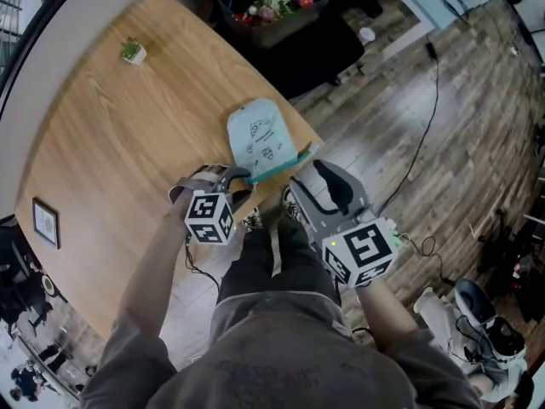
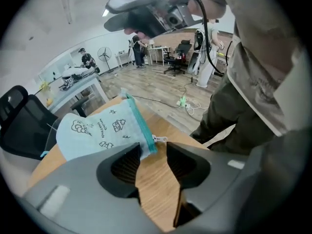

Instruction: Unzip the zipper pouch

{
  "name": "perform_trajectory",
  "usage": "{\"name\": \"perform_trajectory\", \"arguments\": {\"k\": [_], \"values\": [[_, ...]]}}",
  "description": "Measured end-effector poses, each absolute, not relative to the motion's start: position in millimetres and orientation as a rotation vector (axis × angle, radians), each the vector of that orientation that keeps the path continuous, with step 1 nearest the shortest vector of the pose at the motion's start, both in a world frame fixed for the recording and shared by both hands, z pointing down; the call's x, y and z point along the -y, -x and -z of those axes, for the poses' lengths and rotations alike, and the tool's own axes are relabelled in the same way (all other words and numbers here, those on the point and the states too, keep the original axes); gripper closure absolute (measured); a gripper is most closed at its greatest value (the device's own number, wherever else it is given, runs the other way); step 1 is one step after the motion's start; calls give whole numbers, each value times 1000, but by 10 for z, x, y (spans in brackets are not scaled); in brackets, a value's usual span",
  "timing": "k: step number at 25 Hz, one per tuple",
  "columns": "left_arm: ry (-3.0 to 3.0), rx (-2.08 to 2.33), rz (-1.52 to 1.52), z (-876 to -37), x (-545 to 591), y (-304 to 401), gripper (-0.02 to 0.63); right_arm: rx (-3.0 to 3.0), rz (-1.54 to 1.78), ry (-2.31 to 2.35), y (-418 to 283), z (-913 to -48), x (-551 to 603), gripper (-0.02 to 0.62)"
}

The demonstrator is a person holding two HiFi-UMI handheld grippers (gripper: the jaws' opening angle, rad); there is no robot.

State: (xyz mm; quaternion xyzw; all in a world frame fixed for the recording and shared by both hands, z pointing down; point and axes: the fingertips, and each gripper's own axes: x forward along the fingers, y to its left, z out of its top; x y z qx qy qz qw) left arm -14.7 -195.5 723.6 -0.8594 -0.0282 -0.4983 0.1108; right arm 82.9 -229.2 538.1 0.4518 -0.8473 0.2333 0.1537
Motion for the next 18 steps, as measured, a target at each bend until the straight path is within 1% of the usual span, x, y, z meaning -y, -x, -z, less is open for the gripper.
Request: {"name": "perform_trajectory", "arguments": {"k": [2, 5, 8, 13, 18], "values": [[2549, 98, 1480, -7250, 1926, 149, 456, 2430, -661, -1306, -843, -5380, 2292, 410], [2606, 103, 1502, -7226, 1800, 141, 513, 2432, -656, -1319, -884, -5340, 2215, 411], [2664, 68, 1507, -7209, 1785, 124, 535, 2429, -661, -1319, -904, -5342, 2177, 411], [2861, -88, 1424, -7051, 1925, 52, 552, 2425, -650, -1327, -895, -5322, 2231, 411], [3097, -352, 1192, -6572, 2150, -21, 557, 2443, -607, -1355, -926, -5144, 2301, 411]]}}
